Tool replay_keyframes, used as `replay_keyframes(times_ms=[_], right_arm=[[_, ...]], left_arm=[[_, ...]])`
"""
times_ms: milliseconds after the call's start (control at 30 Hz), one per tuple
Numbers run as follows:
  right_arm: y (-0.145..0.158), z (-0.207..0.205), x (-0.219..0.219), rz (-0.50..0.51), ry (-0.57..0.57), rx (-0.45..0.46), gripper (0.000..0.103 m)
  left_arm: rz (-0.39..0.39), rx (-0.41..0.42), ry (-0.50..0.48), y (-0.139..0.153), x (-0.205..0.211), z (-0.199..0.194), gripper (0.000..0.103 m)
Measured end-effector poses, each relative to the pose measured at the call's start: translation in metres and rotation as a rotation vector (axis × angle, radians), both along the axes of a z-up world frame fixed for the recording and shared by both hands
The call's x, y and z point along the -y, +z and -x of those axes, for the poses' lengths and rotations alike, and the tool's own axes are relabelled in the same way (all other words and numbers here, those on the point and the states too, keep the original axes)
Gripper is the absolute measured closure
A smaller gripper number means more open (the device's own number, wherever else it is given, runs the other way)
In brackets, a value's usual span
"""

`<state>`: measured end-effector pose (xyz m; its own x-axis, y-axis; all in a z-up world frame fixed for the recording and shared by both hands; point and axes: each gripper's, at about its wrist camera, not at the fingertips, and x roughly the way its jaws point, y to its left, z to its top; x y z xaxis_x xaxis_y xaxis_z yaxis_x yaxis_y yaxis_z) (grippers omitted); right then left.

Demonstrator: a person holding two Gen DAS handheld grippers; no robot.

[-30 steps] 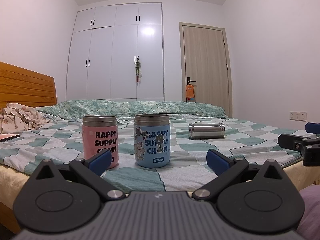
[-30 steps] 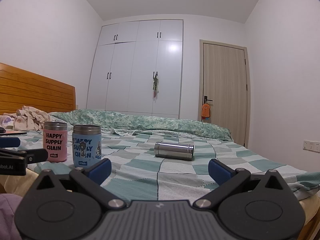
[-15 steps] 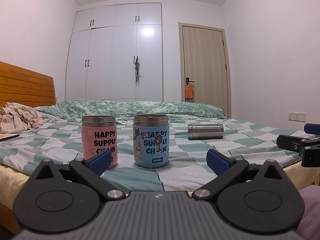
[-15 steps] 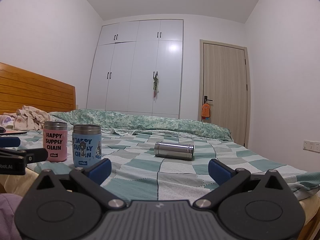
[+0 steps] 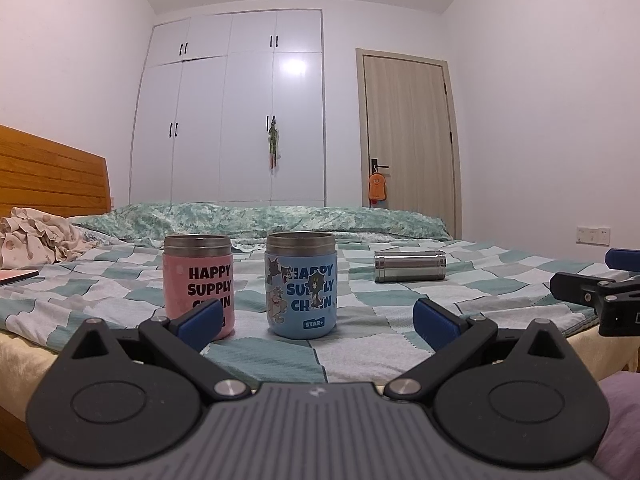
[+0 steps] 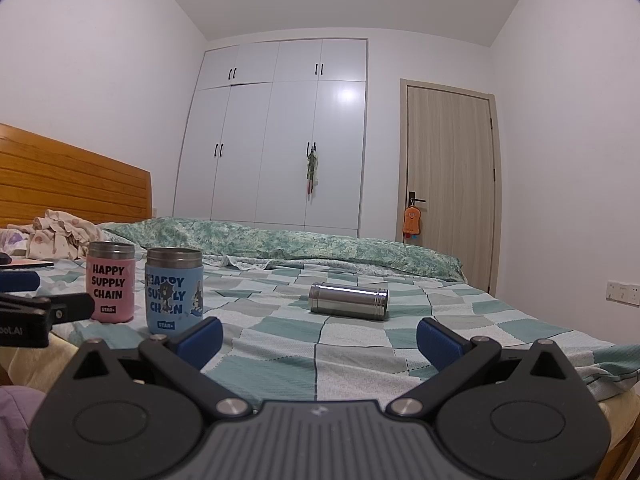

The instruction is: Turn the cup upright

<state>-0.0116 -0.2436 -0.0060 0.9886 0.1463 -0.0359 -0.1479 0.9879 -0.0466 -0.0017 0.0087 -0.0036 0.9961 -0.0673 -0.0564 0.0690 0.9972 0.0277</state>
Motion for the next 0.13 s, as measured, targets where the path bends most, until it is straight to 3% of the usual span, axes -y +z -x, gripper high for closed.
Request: replay_keyframes(times_ms=[133], right_arm=[[0.0000, 0.0000, -0.0001, 0.000, 0.000, 0.000, 0.000]], left_arm=[[-0.001, 0.002, 0.001, 0.0002, -0.0002, 0.0006, 0.000]])
